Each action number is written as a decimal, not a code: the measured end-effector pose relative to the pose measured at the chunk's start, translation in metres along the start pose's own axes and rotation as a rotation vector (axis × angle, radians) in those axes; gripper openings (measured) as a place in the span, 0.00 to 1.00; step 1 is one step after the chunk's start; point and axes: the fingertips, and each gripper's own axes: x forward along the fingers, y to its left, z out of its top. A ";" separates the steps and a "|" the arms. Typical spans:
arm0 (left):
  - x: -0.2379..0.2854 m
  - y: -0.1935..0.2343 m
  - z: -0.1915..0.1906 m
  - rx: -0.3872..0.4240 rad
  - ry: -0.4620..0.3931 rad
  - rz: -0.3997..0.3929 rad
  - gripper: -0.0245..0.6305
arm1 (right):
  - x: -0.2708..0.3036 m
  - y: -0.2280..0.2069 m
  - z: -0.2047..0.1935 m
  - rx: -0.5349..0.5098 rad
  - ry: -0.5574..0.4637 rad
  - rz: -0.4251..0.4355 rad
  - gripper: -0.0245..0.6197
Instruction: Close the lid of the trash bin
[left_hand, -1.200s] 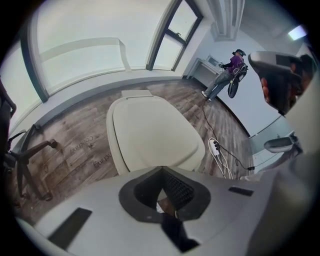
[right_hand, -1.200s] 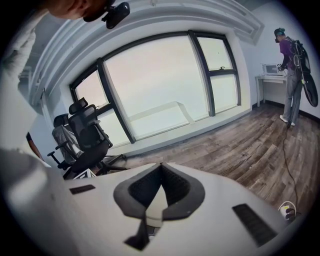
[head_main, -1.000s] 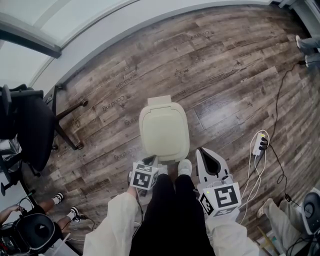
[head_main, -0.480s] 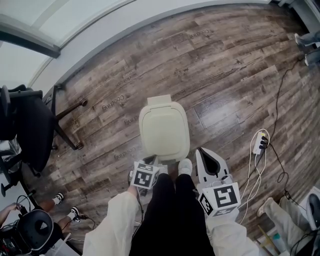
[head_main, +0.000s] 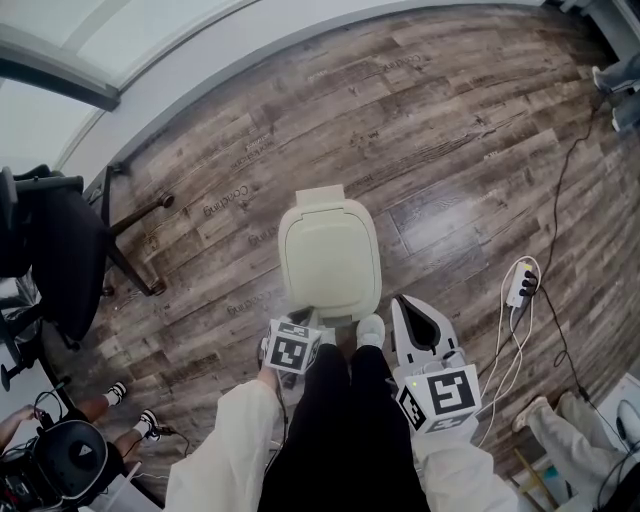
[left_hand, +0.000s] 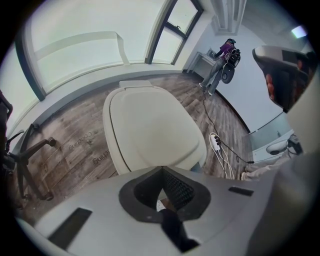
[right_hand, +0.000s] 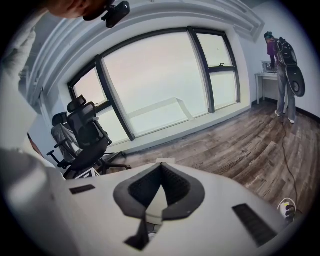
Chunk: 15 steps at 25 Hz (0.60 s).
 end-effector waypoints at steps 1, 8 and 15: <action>0.000 0.000 0.000 -0.002 0.003 -0.001 0.04 | 0.000 0.000 0.000 0.001 0.001 -0.001 0.07; 0.010 0.004 -0.001 0.037 0.021 0.023 0.04 | 0.002 0.000 -0.001 0.005 0.003 0.001 0.07; 0.012 0.004 -0.001 0.035 0.005 0.045 0.04 | 0.000 -0.003 -0.002 0.004 0.001 0.002 0.07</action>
